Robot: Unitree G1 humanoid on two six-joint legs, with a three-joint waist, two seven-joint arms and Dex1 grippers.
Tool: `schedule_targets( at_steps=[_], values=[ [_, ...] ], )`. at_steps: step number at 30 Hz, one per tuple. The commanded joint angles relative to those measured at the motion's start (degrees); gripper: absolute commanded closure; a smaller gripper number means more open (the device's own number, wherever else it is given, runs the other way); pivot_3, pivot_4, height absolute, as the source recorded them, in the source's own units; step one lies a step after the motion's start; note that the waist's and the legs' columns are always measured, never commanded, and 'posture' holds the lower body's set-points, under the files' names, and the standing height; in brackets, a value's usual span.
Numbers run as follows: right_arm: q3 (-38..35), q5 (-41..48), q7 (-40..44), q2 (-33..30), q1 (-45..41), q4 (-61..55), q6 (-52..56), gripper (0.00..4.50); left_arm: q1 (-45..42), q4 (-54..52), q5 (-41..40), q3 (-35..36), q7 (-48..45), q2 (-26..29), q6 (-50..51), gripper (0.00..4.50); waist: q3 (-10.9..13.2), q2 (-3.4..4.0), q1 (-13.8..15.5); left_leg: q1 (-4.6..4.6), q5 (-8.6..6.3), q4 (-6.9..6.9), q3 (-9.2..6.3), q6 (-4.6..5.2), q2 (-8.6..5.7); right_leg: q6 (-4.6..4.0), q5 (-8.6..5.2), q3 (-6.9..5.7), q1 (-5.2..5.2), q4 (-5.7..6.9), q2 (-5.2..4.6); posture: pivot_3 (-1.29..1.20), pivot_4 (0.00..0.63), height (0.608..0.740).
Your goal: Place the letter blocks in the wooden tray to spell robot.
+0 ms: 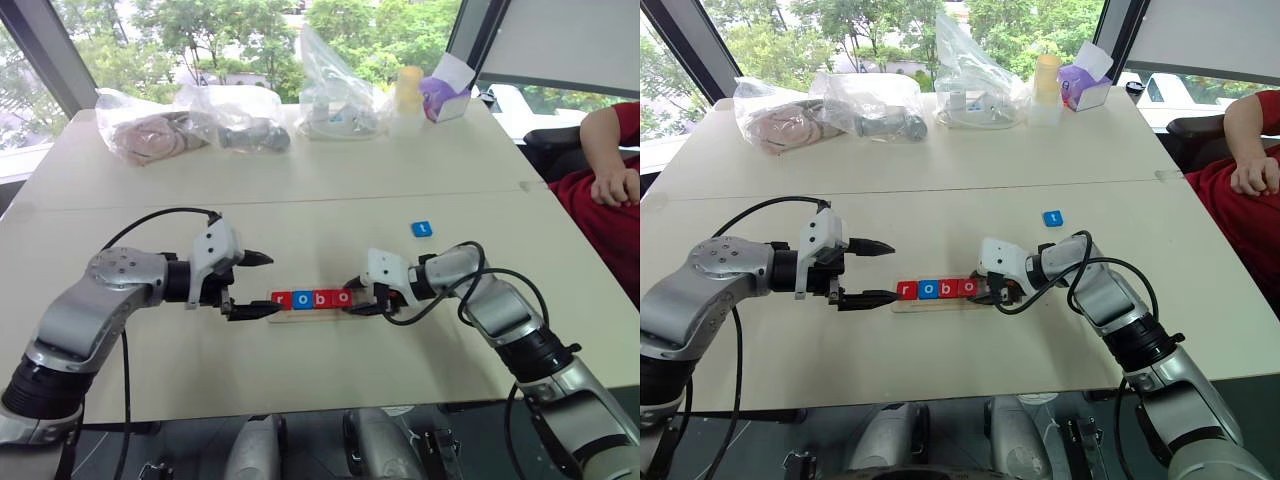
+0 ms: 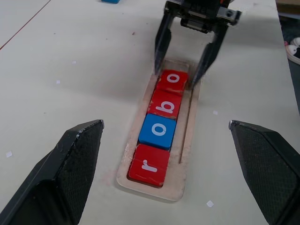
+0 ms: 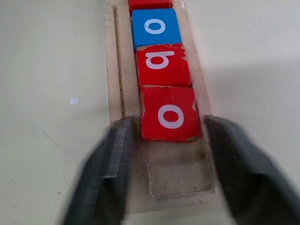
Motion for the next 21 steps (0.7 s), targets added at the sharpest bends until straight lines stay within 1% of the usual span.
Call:
schedule_targets(
  at_steps=[1,6,9,11,16,21],
  values=[
    [-1.16,0.5,-0.73,0.36,-1.15,-2.05,0.14,0.02,-0.62,-1.41,-0.01,0.57,0.17,0.33,-0.47,0.0,0.0,0.0,0.0,0.0,0.0,0.0,0.0,0.0,0.0,0.0,0.0,0.0,0.0,0.0,0.0,0.0,0.15,0.74],
    [-4.77,3.15,-2.79,1.1,-3.34,-3.08,3.98,0.02,-0.6,-1.04,0.63,0.49,0.16,0.42,-0.94,0.0,0.01,-0.01,-0.04,0.0,0.0,-0.01,-0.01,0.0,0.0,0.0,0.0,0.0,-0.02,0.0,0.0,0.0,0.15,0.74],
    [-7.99,5.19,-4.48,0.58,-2.44,-5.46,7.14,0.02,-0.15,-0.83,0.74,0.71,0.18,0.21,-1.22,0.0,0.01,-0.01,0.05,-0.01,0.0,-0.02,-0.02,0.0,0.02,0.02,0.01,0.0,-0.02,-0.01,-0.01,0.0,0.15,0.74],
    [-8.77,6.04,-4.87,-0.01,-0.88,-7.55,8.35,0.02,0.15,-0.61,0.91,0.71,0.05,0.11,-1.52,0.0,0.01,-0.01,0.15,-0.01,0.0,-0.05,-0.03,0.0,0.02,0.02,0.01,0.0,-0.02,-0.03,-0.03,0.0,0.15,0.74],
    [-7.4,6.73,-5.89,-0.2,3.13,-12.93,9.42,0.02,-0.32,-0.07,1.11,0.26,-0.23,-0.35,-1.86,0.0,0.02,-0.02,0.14,-0.03,-0.01,-0.09,-0.03,0.01,0.02,0.01,-0.01,0.0,-0.01,-0.08,-0.03,0.0,0.15,0.74],
    [-3.97,3.25,-6.57,-0.97,4.51,-12.89,5.23,0.02,-0.62,0.78,1.42,0.19,-0.53,-0.4,-2.58,0.0,0.02,-0.03,-0.11,0.0,-0.01,-0.08,-0.01,0.01,0.01,-0.06,-0.04,0.02,-0.03,-0.08,-0.01,0.0,0.15,0.74]
  ],
)
